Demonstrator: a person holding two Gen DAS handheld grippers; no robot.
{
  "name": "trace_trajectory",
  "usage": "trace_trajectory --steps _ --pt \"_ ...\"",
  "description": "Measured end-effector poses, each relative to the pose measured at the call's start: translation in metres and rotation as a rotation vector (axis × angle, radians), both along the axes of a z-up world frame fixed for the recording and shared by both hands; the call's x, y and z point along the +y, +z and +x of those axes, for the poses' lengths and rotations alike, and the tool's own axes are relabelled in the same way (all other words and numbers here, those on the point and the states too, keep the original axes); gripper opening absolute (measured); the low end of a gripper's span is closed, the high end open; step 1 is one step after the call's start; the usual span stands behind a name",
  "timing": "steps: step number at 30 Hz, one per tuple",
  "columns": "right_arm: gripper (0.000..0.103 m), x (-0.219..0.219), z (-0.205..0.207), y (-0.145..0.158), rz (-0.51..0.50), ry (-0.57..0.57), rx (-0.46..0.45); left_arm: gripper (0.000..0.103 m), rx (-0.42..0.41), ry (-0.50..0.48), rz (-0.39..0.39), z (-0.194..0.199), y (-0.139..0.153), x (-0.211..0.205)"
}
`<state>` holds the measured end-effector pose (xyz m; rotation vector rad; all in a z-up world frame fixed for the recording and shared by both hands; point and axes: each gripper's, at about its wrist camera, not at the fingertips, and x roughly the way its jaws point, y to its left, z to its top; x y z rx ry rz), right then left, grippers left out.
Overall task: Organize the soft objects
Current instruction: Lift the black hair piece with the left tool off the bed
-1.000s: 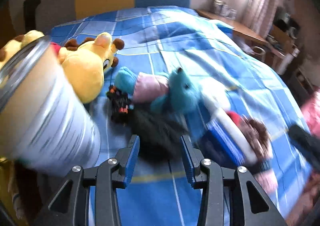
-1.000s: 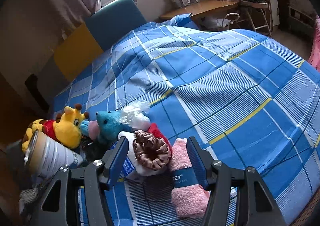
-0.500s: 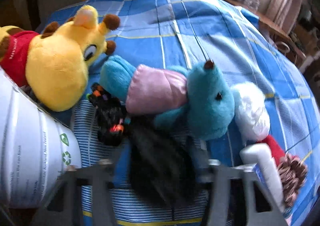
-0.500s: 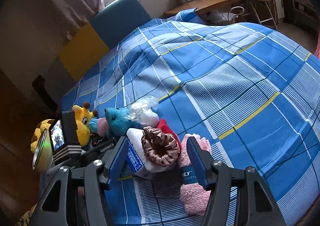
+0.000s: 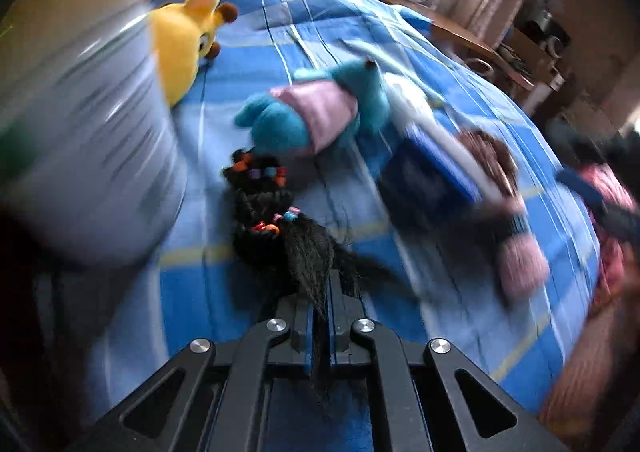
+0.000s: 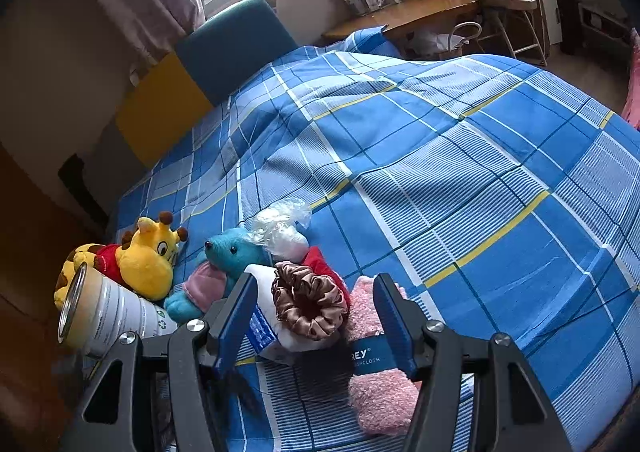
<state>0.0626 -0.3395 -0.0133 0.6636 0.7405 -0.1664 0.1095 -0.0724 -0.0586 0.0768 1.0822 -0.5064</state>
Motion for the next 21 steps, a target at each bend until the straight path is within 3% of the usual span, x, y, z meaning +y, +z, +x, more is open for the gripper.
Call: trace_trajectory --steps 5,10,12,17,21 --pt "0.061 0.005 0.002 0.000 -0.024 0.014 0.010 0.005 -0.001 -0.050 -0.015 -0.045 0.003 0.032" --pt "0.061 0.012 0.005 -0.001 -0.046 0.035 0.028 0.009 0.040 -0.001 -0.034 -0.054 -0.008 0.049" --pt "0.061 0.013 0.006 -0.001 -0.058 0.038 0.034 0.013 0.056 0.031 -0.062 -0.051 -0.008 0.054" --pt "0.061 0.009 0.006 -0.005 -0.047 0.017 0.049 0.039 0.018 0.073 -0.079 -0.041 0.001 0.052" --pt "0.061 -0.001 0.002 -0.008 -0.009 -0.025 0.049 0.048 0.016 0.117 -0.072 -0.030 0.000 0.050"
